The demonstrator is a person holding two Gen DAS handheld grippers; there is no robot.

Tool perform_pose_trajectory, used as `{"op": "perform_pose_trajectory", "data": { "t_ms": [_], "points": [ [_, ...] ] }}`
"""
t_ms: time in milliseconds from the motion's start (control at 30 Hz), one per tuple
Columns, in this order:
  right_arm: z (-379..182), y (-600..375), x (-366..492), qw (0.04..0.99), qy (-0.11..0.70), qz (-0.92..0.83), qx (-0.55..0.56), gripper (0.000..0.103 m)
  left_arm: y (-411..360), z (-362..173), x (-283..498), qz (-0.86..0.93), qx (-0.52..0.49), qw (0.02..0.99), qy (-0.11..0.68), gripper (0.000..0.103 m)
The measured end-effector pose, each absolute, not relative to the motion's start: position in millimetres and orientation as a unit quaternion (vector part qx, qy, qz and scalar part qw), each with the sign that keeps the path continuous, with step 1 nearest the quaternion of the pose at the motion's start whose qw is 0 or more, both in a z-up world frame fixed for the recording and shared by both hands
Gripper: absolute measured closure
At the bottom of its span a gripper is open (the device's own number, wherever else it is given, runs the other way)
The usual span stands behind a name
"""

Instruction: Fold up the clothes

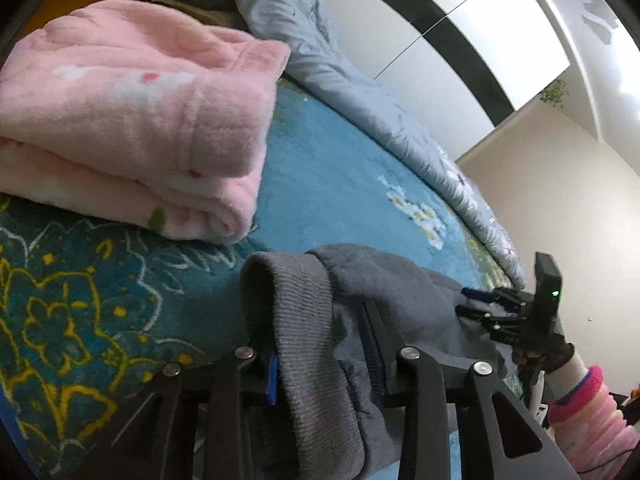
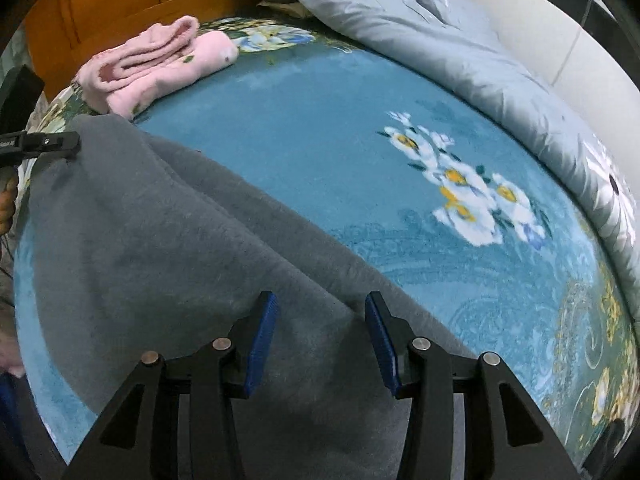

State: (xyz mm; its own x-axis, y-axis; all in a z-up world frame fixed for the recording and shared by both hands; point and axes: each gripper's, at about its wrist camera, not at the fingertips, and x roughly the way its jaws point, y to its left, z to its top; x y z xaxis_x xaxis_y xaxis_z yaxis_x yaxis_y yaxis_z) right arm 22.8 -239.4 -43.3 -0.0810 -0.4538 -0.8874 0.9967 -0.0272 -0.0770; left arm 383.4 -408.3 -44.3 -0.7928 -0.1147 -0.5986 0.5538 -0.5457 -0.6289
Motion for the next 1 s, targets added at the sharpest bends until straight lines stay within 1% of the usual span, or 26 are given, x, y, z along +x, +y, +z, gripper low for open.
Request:
{"op": "perform_pose_trajectory", "data": {
  "t_ms": [33, 67, 100, 133, 167, 200, 267, 333, 467, 567, 600, 700, 733, 800, 833, 867, 900, 933, 967, 1000],
  "points": [
    [-45.0, -240.0, 22.1, 0.579, 0.386, -0.622, 0.359, 0.056, -408.9, -44.0, 383.2, -0.843, 0.249, 0.193, 0.436, 0.069],
    [-46.0, -238.8, 24.1, 0.578, 0.392, -0.617, 0.362, 0.06, -409.5, -43.6, 383.7, -0.844, 0.245, 0.187, 0.44, 0.071],
    [-47.0, -237.6, 26.0, 0.577, 0.398, -0.612, 0.366, 0.071, -410.4, -43.5, 384.8, -0.843, 0.243, 0.189, 0.441, 0.075],
    [-47.5, -236.4, 27.9, 0.576, 0.403, -0.608, 0.369, 0.076, -411.4, -43.4, 385.8, -0.843, 0.241, 0.191, 0.442, 0.086],
    [-46.1, -235.2, 29.6, 0.577, 0.404, -0.606, 0.369, 0.088, -412.2, -44.0, 386.4, -0.842, 0.241, 0.194, 0.443, 0.091],
    [-44.7, -233.9, 31.2, 0.578, 0.406, -0.604, 0.37, 0.095, -413.0, -44.7, 387.1, -0.841, 0.24, 0.197, 0.444, 0.092],
    [-40.7, -231.0, 32.6, 0.58, 0.405, -0.604, 0.368, 0.099, -413.9, -44.2, 390.0, -0.841, 0.23, 0.192, 0.451, 0.095],
    [-35.2, -228.0, 32.6, 0.582, 0.402, -0.606, 0.365, 0.1, -417.2, -37.5, 391.9, -0.843, 0.215, 0.185, 0.457, 0.097],
    [-2.4, -235.8, 23.7, 0.582, 0.384, -0.636, 0.331, 0.1, -422.4, -17.6, 379.0, -0.855, 0.199, 0.192, 0.438, 0.097],
    [6.5, -248.5, 11.1, 0.568, 0.366, -0.66, 0.327, 0.101, -426.4, -12.2, 369.6, -0.857, 0.203, 0.217, 0.421, 0.097],
    [6.4, -252.9, 7.1, 0.563, 0.362, -0.666, 0.329, 0.101, -429.6, -17.8, 365.9, -0.85, 0.216, 0.228, 0.422, 0.097],
    [-20.9, -262.6, 0.2, 0.535, 0.372, -0.669, 0.356, 0.101, -438.7, -39.2, 362.2, -0.825, 0.246, 0.241, 0.448, 0.097],
    [-29.3, -265.0, -1.6, 0.521, 0.378, -0.673, 0.363, 0.101, -438.6, -40.4, 363.9, -0.822, 0.247, 0.241, 0.452, 0.094],
    [-31.7, -263.6, -5.2, 0.505, 0.373, -0.685, 0.371, 0.101, -436.7, -38.3, 368.6, -0.822, 0.248, 0.237, 0.455, 0.092],
    [-28.2, -261.0, -6.8, 0.503, 0.364, -0.69, 0.371, 0.101, -434.9, -35.1, 371.5, -0.824, 0.247, 0.233, 0.453, 0.088],
    [-19.8, -256.2, -8.2, 0.503, 0.352, -0.701, 0.364, 0.101, -431.8, -30.5, 374.8, -0.826, 0.249, 0.236, 0.447, 0.076],
    [-7.1, -248.6, -9.8, 0.499, 0.334, -0.716, 0.356, 0.095, -427.6, -24.8, 380.1, -0.826, 0.256, 0.247, 0.437, 0.069],
    [4.9, -240.4, -11.2, 0.494, 0.317, -0.731, 0.348, 0.091, -422.4, -22.6, 387.5, -0.826, 0.251, 0.25, 0.439, 0.057],
    [14.7, -230.2, -11.7, 0.486, 0.299, -0.746, 0.344, 0.081, -417.1, -20.5, 395.0, -0.826, 0.245, 0.253, 0.441, 0.051],
    [24.5, -218.8, -11.7, 0.478, 0.28, -0.76, 0.339, 0.074, -411.9, -18.4, 402.4, -0.825, 0.239, 0.255, 0.443, 0.048]
  ]
}}
